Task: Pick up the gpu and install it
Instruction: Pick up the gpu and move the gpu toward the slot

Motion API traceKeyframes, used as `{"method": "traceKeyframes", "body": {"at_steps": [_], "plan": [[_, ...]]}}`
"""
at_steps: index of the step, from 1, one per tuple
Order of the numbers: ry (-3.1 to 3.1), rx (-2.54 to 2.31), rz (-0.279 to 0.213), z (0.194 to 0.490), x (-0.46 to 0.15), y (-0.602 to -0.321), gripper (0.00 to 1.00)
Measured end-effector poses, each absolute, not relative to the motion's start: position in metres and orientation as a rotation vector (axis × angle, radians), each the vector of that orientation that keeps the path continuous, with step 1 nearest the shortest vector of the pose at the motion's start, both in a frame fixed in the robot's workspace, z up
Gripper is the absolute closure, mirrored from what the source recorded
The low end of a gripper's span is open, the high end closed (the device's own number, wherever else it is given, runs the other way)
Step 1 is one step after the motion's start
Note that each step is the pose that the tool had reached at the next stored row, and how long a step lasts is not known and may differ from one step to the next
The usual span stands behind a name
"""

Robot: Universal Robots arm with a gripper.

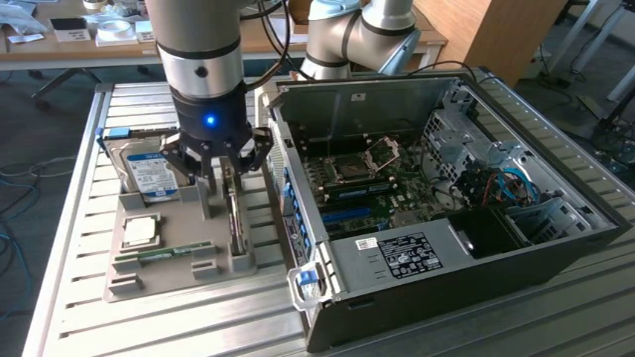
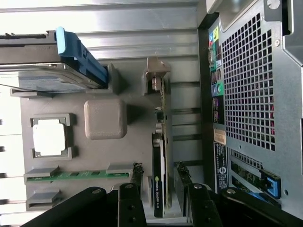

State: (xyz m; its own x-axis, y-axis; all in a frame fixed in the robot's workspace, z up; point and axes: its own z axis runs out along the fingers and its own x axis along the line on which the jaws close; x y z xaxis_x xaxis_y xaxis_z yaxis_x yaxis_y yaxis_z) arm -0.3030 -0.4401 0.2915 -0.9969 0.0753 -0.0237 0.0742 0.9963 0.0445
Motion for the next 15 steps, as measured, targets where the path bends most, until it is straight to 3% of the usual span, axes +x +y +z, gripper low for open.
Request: {"method": "traceKeyframes", "body": {"at_steps": [15], "plan": [[3.113,0.117,0.068,0.2813,-0.3012,-0.4401,0.58]]}}
